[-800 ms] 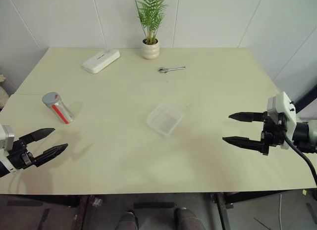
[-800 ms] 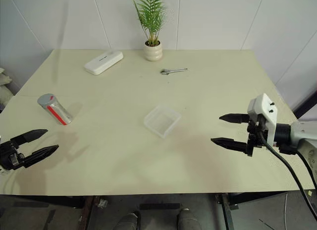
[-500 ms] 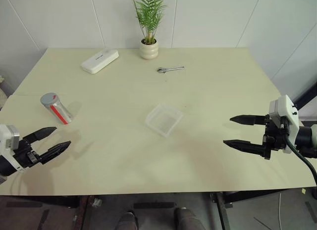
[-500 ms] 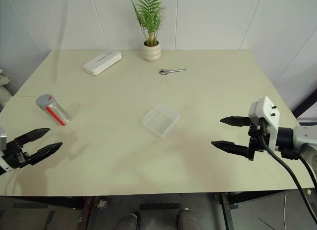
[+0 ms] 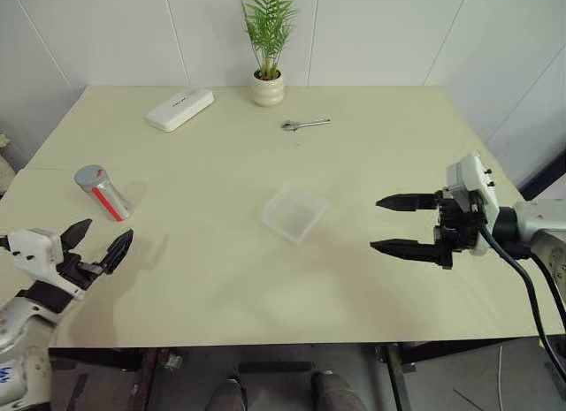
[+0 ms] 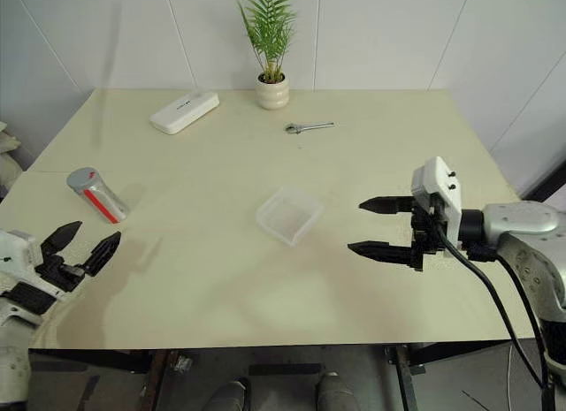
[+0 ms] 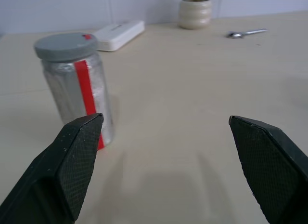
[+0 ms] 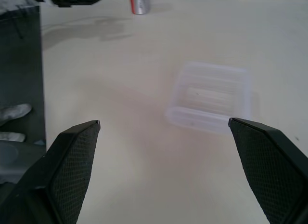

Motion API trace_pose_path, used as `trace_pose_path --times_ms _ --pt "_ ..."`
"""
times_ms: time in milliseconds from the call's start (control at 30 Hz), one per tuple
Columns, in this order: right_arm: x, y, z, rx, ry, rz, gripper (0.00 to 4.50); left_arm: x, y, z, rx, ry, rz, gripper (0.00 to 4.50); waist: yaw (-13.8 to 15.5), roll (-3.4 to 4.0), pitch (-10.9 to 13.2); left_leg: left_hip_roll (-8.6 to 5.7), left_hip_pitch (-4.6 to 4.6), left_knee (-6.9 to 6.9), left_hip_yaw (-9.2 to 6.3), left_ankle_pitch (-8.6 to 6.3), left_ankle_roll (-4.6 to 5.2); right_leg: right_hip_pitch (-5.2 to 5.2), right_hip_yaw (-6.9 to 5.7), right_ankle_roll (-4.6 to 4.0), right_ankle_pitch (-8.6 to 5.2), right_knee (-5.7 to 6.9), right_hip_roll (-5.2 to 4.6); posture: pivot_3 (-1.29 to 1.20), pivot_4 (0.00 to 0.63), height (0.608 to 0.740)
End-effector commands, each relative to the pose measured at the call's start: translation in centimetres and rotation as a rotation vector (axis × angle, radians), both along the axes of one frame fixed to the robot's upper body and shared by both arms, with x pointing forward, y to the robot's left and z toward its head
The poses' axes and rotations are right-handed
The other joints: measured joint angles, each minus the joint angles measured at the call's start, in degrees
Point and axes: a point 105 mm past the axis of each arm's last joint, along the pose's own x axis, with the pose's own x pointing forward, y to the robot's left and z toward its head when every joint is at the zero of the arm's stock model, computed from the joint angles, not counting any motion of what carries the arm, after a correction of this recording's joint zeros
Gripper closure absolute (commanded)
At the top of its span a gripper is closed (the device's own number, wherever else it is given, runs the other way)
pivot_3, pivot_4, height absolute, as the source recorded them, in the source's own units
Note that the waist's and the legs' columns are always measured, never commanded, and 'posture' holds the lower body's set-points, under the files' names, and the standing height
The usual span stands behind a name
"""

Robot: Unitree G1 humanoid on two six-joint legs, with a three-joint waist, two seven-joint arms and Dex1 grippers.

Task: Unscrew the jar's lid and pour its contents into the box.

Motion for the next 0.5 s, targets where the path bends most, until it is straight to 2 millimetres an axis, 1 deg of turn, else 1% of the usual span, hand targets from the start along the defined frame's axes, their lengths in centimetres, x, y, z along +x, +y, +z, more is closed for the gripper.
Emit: trace_pose_path --times_ms 33,200,300,367,433,500 --pt "0.4 0.7 0.5 0.007 -0.041 0.043 0.00 -0.2 -0.1 2.1 0.073 -0.109 0.125 0.04 0.0 0.00 0.0 -0.01 0.00 0.01 0.00 0.00 0.00 0.00 0.01 0.01 0.02 -0.01 0.00 0.00 0.150 0.740" --pt "1.0 1.0 0.1 0.003 -0.044 0.060 0.00 0.0 0.0 1.7 0.077 -0.105 0.228 0.04 0.0 0.00 0.0 -0.03 -0.01 0.01 0.00 0.00 0.00 0.00 0.01 0.02 0.02 -0.01 0.00 0.00 0.150 0.740" --pt "1.5 1.5 0.2 0.008 -0.052 0.075 0.00 0.6 1.1 1.7 0.027 -0.122 0.338 0.04 0.0 0.00 0.0 -0.03 -0.01 0.02 0.01 0.00 0.00 0.00 0.01 0.04 0.03 0.00 0.00 0.00 0.150 0.740" --pt "1.7 1.8 0.2 0.010 -0.057 0.080 0.00 0.8 1.6 1.6 0.020 -0.118 0.376 0.04 0.0 0.00 0.0 -0.04 -0.01 0.07 0.00 0.01 -0.01 0.01 0.01 0.07 0.05 0.02 0.01 0.00 0.150 0.740" --pt "2.0 1.9 0.2 0.008 -0.058 0.083 0.00 1.3 1.7 1.7 0.042 -0.133 0.393 0.04 0.0 0.00 0.0 -0.04 -0.01 0.08 0.00 0.01 -0.02 0.02 0.02 0.08 0.07 0.00 0.01 0.00 0.150 0.740" --pt "2.2 2.1 0.2 0.007 -0.062 0.092 0.00 2.3 1.7 1.3 0.034 -0.131 0.402 0.04 0.1 0.00 0.0 -0.06 -0.02 0.08 0.00 0.01 -0.02 0.02 0.01 0.08 0.07 -0.02 0.00 0.00 0.150 0.740"
